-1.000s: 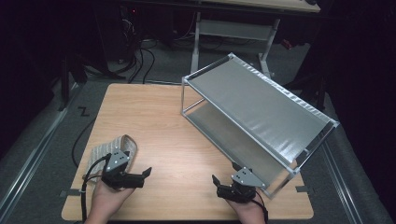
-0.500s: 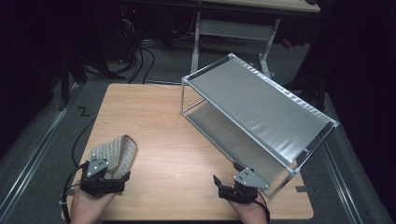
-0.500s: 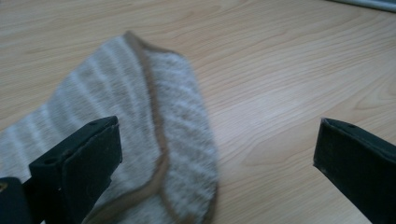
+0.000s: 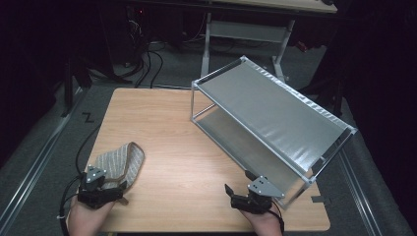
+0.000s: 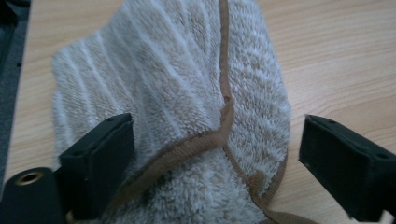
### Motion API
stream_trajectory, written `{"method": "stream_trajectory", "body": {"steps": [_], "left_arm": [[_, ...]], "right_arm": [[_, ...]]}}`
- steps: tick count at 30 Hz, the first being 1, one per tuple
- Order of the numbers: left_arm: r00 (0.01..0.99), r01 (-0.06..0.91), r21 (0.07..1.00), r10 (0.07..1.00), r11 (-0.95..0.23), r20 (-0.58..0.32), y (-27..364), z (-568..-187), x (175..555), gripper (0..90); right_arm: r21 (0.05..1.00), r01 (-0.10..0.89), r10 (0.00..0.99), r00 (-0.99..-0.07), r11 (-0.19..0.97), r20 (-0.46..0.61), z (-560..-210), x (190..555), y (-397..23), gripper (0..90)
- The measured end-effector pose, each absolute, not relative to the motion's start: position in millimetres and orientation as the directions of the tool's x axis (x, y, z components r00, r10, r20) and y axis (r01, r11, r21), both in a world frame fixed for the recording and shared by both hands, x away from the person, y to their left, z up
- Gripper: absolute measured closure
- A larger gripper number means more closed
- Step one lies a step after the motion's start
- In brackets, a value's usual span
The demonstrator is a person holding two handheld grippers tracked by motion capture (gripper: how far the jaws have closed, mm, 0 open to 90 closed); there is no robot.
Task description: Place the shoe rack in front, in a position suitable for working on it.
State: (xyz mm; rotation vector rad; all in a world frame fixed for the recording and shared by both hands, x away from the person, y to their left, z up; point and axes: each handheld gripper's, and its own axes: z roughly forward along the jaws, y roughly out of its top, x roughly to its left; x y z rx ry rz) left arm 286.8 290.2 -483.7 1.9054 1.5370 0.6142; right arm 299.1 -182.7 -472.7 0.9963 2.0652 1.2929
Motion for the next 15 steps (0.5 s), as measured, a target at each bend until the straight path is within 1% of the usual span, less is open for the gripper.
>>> {"method": "stream_trajectory", "body": {"steps": [3, 5, 6, 7, 8, 9, 10, 11, 12, 15], "left_arm": [[0.213, 0.710, 0.690, 0.977, -0.144, -0.016, 290.3, -486.1, 290.5, 26.1], [0.198, 0.720, 0.679, 0.980, -0.143, -0.004, 290.2, -487.5, 292.6, 34.8], [0.195, 0.724, 0.673, 0.981, -0.150, 0.009, 289.3, -488.9, 293.5, 34.8], [0.195, 0.724, 0.669, 0.980, -0.168, 0.035, 287.9, -490.4, 293.5, 40.4], [0.194, 0.719, 0.671, 0.980, -0.179, 0.054, 287.1, -492.0, 293.0, 49.0], [0.184, 0.712, 0.679, 0.981, -0.177, 0.063, 287.4, -493.2, 291.8, 49.0], [0.163, 0.698, 0.697, 0.984, -0.165, 0.070, 290.2, -495.3, 288.6, 63.6], [0.159, 0.686, 0.709, 0.985, -0.161, 0.070, 291.5, -496.5, 286.6, 68.5], [0.154, 0.674, 0.722, 0.986, -0.155, 0.068, 292.2, -497.9, 284.5, 71.5], [0.150, 0.661, 0.736, 0.987, -0.145, 0.060, 293.6, -497.5, 282.8, 74.9]], "right_arm": [[0.906, 0.315, 0.798, -0.601, 0.281, -0.038, -472.9, 299.1, -184.0, 15.0], [0.908, 0.314, 0.797, -0.603, 0.279, -0.036, -472.2, 298.2, -185.0, 15.0], [0.909, 0.309, 0.798, -0.602, 0.280, -0.041, -471.4, 297.8, -185.0, 15.0], [0.912, 0.298, 0.797, -0.602, 0.281, -0.048, -470.1, 297.9, -184.1, 15.0], [0.915, 0.296, 0.797, -0.603, 0.276, -0.046, -469.7, 300.1, -181.8, 15.0], [0.915, 0.296, 0.797, -0.603, 0.276, -0.046, -469.7, 300.1, -181.8, 15.0], [0.909, 0.305, 0.794, -0.606, 0.284, -0.044, -471.9, 302.0, -178.6, 15.1], [0.907, 0.306, 0.790, -0.611, 0.290, -0.047, -473.2, 302.5, -177.6, 15.0], [0.902, 0.309, 0.787, -0.615, 0.300, -0.051, -474.5, 302.5, -176.4, 15.0], [0.902, 0.306, 0.785, -0.617, 0.305, -0.056, -475.1, 301.7, -175.5, 15.2]]}}
